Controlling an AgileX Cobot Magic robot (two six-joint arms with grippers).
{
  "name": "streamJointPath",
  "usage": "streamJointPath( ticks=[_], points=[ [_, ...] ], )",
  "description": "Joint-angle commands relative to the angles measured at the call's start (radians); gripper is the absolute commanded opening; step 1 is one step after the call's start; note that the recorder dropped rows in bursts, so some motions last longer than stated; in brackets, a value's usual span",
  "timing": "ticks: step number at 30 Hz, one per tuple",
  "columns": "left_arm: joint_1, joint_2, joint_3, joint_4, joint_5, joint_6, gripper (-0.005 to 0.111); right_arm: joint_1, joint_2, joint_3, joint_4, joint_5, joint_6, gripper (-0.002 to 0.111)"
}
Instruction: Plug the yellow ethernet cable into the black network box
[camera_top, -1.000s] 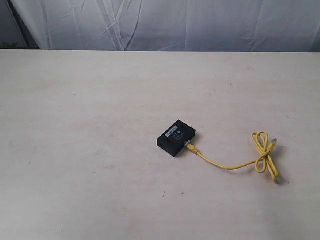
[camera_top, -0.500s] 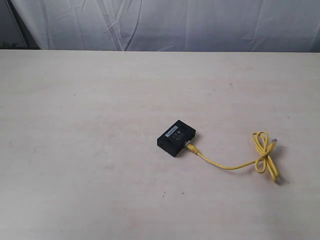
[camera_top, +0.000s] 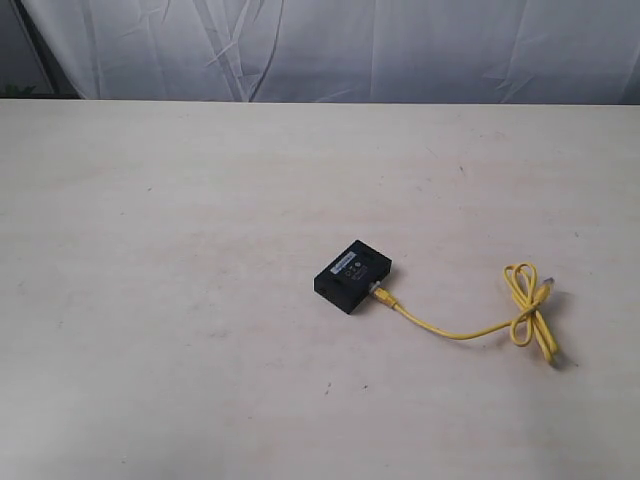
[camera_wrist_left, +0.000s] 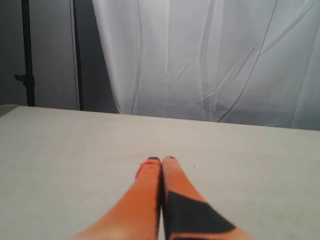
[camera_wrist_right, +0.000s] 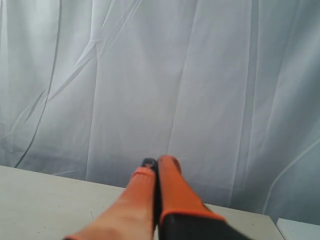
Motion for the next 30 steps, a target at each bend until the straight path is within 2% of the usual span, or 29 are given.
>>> streamJointPath(
  ticks=[1, 6, 30],
  points=[
    [0.001, -0.006, 0.012, -0.014, 0.003, -0.006, 0.000, 0.004, -0.005, 0.002, 0.000, -0.008, 0.000, 0.000],
    [0.001, -0.006, 0.012, -0.014, 0.099, 0.000, 0.000, 0.004, -0.005, 0.002, 0.000, -0.008, 0.000, 0.000],
    [0.001, -0.006, 0.012, -0.002, 0.088, 0.002, 0.000, 0.004, -0.005, 0.002, 0.000, -0.015, 0.003, 0.000]
  ],
)
